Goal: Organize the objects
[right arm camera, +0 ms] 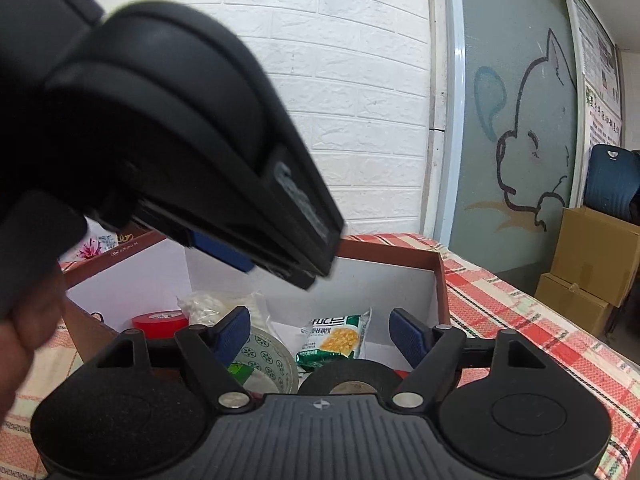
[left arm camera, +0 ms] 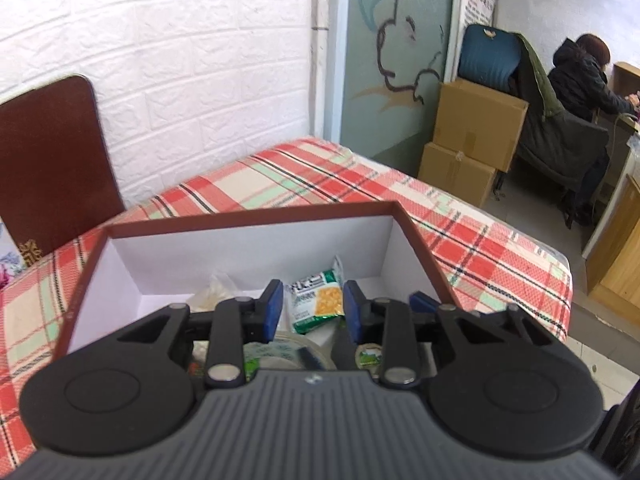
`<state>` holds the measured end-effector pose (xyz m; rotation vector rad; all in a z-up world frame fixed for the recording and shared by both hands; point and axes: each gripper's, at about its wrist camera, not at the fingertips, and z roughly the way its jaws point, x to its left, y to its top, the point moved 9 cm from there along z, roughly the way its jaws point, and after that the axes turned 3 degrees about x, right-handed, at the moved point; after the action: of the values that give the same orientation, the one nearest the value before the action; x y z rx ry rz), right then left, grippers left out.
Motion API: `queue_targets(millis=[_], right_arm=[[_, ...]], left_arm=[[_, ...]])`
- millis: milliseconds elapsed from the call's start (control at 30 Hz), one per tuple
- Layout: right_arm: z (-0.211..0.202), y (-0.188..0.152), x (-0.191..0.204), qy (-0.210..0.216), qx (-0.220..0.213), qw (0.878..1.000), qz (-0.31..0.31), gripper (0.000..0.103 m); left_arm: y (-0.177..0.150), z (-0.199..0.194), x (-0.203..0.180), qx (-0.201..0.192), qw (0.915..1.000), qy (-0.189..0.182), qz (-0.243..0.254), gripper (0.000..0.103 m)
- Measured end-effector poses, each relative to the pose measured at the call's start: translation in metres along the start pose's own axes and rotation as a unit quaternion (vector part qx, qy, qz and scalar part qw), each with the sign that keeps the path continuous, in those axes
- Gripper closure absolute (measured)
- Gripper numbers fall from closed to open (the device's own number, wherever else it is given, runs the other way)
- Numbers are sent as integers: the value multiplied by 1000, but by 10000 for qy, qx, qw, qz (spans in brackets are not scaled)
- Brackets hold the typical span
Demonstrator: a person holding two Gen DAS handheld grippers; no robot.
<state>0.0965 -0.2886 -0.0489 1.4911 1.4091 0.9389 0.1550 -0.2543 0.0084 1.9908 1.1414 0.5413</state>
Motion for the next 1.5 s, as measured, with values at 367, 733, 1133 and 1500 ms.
queue_targets(millis=[367,733,1133,1500], right_arm=[[-31,-5,2,-64,-35,10000,62,28],[-31,3,1,-179,-22,9998,71,27],[-33,2,21,-33,13,10000,-21,27],[-50,-4,45,57,-39,9999,-137,27]], left_arm=[[-17,-12,19,46,9997,176,-185,67],[-44,-9,36,290,9984,280,-385,64],[-53,-21,56,220,9974,389,-557,64],[-61,-48,70,-43,9974,552,-459,61]])
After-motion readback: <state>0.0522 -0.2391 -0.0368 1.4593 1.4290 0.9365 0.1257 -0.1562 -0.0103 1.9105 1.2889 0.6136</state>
